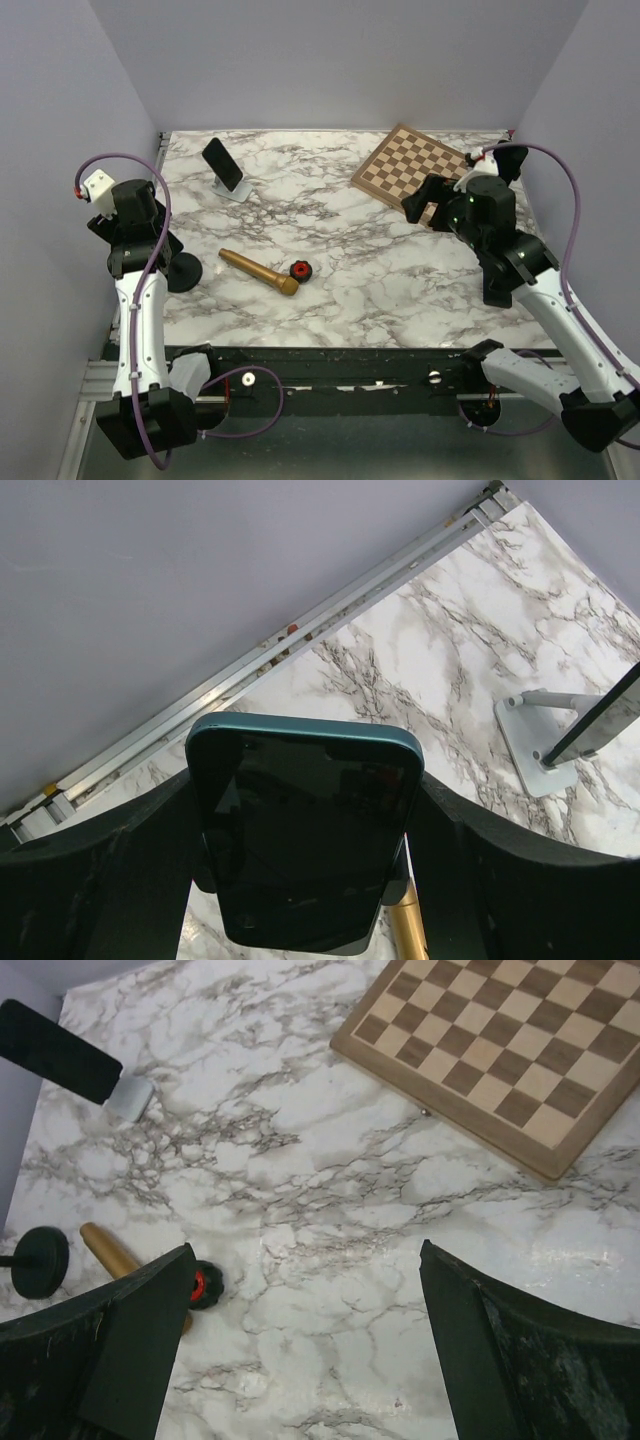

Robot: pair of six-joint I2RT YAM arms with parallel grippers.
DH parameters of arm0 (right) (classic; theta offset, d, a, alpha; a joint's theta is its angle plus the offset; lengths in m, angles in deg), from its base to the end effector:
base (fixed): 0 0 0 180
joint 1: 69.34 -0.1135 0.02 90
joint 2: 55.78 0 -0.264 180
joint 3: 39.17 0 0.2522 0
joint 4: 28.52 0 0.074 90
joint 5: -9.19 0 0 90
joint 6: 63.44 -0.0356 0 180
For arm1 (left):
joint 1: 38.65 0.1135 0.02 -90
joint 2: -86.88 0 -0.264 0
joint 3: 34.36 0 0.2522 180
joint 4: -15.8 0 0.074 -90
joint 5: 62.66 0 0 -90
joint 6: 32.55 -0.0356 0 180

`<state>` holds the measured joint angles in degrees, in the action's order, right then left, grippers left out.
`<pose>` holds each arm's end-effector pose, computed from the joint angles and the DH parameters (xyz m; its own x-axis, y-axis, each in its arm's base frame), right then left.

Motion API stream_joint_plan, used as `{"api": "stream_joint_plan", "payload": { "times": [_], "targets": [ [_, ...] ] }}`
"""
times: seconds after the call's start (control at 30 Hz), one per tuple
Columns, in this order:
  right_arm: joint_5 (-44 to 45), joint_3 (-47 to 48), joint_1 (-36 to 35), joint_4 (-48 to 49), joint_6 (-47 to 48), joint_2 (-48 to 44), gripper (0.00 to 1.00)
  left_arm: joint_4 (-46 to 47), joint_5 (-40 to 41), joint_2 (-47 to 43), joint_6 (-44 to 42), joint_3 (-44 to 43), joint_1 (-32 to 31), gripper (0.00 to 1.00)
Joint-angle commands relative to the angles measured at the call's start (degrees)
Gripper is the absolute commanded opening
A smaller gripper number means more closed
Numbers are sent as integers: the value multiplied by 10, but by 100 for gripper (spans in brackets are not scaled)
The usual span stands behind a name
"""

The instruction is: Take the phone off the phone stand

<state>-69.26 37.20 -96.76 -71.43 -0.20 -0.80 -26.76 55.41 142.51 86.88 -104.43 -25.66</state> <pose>0.1849 0.0879 0.3817 -0.4194 0.2794 -0.8637 -0.1086 0.9292 0.3533 0.1991 0.0631 0.3446 -0.1038 -0.4689 -0.8771 -0.7506 0.6155 -0.2402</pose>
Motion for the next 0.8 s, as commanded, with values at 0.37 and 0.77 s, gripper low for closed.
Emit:
{"api": "stream_joint_plan", "payload": {
  "times": [0.37, 0.77],
  "targets": [
    [-108, 7, -4, -8, -56, 72, 100, -1, -2, -77, -17, 20, -25, 0],
    [-146, -5, -5, -6, -96, 77, 100, 37, 1, -162, -48, 46, -78, 0]
  ]
}}
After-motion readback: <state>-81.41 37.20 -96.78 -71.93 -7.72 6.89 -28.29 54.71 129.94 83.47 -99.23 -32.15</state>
